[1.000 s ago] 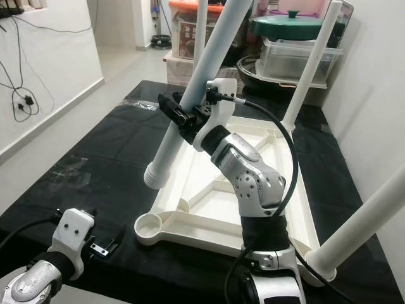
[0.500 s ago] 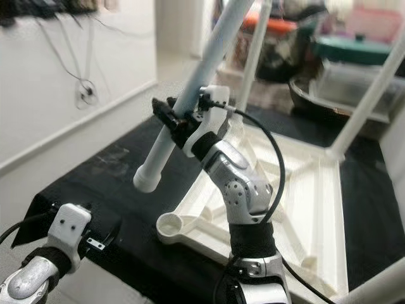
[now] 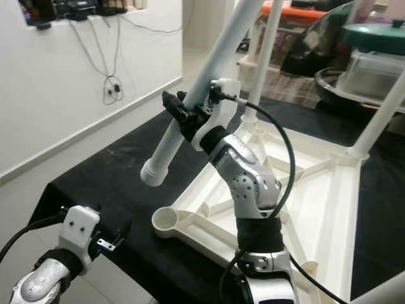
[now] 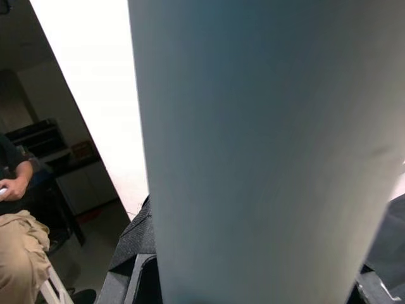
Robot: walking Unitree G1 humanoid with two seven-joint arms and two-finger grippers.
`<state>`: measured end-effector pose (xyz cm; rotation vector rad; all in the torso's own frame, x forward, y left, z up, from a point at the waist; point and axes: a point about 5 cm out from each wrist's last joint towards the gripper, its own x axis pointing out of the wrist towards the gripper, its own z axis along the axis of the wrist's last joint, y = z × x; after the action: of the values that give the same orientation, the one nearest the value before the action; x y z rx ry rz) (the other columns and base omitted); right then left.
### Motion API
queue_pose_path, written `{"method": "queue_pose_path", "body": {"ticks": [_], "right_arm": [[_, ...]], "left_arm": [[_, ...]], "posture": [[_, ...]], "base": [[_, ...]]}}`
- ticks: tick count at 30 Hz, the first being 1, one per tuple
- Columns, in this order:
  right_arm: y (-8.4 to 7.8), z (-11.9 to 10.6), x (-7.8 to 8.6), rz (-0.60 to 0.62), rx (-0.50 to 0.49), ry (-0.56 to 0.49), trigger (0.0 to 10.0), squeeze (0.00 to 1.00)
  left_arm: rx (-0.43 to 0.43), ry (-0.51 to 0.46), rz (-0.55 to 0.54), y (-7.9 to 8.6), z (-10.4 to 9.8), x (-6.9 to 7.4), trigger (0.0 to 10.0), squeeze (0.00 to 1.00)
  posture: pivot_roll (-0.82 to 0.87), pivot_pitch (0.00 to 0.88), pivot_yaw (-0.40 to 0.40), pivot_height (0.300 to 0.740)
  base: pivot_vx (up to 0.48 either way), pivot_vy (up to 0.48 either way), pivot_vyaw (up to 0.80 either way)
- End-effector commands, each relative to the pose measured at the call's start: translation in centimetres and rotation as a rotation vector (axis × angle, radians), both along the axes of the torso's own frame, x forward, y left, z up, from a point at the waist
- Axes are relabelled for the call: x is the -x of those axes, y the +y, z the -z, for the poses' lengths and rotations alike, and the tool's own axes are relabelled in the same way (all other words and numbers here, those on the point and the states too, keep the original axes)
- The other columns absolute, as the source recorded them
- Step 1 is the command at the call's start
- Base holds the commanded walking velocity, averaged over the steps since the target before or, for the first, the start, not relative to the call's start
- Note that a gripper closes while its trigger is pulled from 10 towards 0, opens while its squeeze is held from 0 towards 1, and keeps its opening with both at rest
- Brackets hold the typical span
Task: Building children table
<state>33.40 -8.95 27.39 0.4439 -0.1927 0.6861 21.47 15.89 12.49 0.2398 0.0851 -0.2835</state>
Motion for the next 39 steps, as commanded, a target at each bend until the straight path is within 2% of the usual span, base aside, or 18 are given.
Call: {"method": "queue_pose_path", "body": {"ticks": [1,5,21,25,39], "right_arm": [[0.35,-0.54,0.10,-0.017,-0.008,-0.012,0.0,0.00],[0.35,-0.53,0.16,-0.023,-0.005,-0.014,0.0,0.00],[0.08,-0.35,-0.09,-0.004,0.018,-0.012,0.0,0.00],[-0.25,-0.17,-0.19,0.028,0.052,-0.028,0.0,0.00],[-0.31,-0.07,-0.12,-0.005,0.099,-0.052,0.0,0.00]], "left_arm": [[0.002,0.013,-0.001,-0.22,0.32,0.04,10.0,0.00],[0.005,0.014,-0.001,-0.27,0.38,0.02,10.0,0.00],[0.007,0.004,-0.020,-0.23,0.35,-0.38,10.0,0.00],[0.004,0.000,-0.034,-0.08,0.32,-0.65,10.0,0.00],[0.017,-0.001,-0.038,-0.13,0.19,-0.74,10.0,0.00]], "posture": [[0.08,0.000,-0.079,0.740],[0.08,0.000,-0.080,0.740],[0.07,0.000,-0.078,0.740],[0.07,0.000,-0.075,0.740],[0.08,0.000,-0.078,0.740]], "base": [[0.000,0.000,0.00],[-0.309,0.000,0.00],[0.000,0.000,0.00],[0.000,0.000,0.00],[0.000,0.000,0.00]]}}
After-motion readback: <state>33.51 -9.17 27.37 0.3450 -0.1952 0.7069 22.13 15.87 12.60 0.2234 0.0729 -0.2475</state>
